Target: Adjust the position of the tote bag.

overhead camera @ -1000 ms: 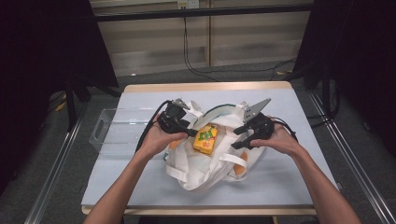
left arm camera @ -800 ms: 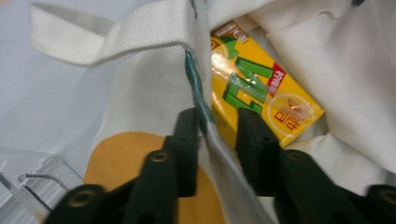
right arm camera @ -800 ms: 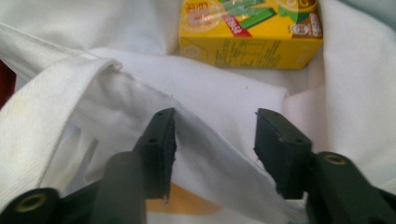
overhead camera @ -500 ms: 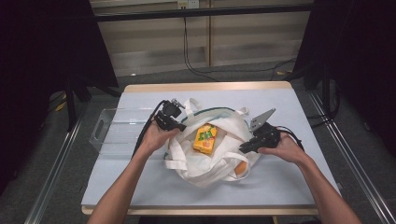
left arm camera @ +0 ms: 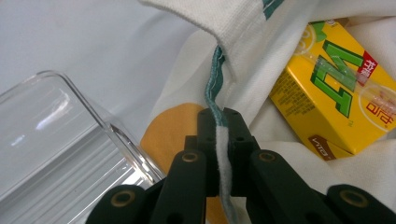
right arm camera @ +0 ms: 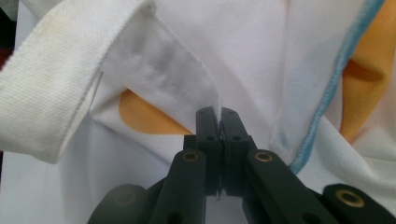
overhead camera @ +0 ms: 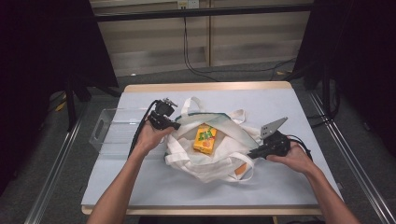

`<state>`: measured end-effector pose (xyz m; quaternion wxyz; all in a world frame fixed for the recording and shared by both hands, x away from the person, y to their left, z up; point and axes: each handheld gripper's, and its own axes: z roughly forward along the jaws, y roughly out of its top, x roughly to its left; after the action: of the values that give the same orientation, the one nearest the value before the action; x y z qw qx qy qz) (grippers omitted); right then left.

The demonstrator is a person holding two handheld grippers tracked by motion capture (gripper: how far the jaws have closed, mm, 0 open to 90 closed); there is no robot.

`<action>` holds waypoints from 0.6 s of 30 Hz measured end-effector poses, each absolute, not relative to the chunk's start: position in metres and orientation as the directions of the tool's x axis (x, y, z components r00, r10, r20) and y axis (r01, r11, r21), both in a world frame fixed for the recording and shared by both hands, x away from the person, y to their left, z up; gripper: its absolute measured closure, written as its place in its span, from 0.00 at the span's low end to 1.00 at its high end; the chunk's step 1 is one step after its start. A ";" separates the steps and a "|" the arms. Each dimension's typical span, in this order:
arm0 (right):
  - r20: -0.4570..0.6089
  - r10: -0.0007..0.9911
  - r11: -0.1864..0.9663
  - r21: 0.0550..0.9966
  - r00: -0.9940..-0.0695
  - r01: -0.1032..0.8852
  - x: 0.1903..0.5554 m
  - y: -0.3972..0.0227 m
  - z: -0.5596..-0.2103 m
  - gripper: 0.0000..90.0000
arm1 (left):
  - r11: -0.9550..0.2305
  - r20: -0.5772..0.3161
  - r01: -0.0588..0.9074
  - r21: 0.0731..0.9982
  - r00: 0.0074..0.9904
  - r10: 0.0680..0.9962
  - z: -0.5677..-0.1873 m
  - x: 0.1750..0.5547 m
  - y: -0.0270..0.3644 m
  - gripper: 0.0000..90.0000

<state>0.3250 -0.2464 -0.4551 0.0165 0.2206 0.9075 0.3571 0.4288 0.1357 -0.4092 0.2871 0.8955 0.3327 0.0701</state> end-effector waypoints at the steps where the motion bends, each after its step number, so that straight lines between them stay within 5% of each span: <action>1: 0.123 0.420 0.640 0.662 -0.899 0.390 0.325 -0.248 -0.456 0.98 | -0.622 -0.063 0.546 0.561 0.778 0.626 -0.410 0.429 0.136 0.97; 11: 0.108 0.426 0.608 0.701 -0.898 0.372 0.329 -0.237 -0.454 0.97 | -0.621 -0.083 0.529 0.579 0.796 0.600 -0.411 0.423 0.129 0.92; 18: 0.107 0.435 0.580 0.726 -0.894 0.369 0.323 -0.242 -0.452 0.85 | -0.573 -0.114 0.535 0.621 0.785 0.609 -0.412 0.419 0.138 0.76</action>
<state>0.3225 -0.2421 -0.4519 0.0413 0.2263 0.8879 0.3984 0.4193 0.1376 -0.4120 0.3303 0.8852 0.3229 0.0559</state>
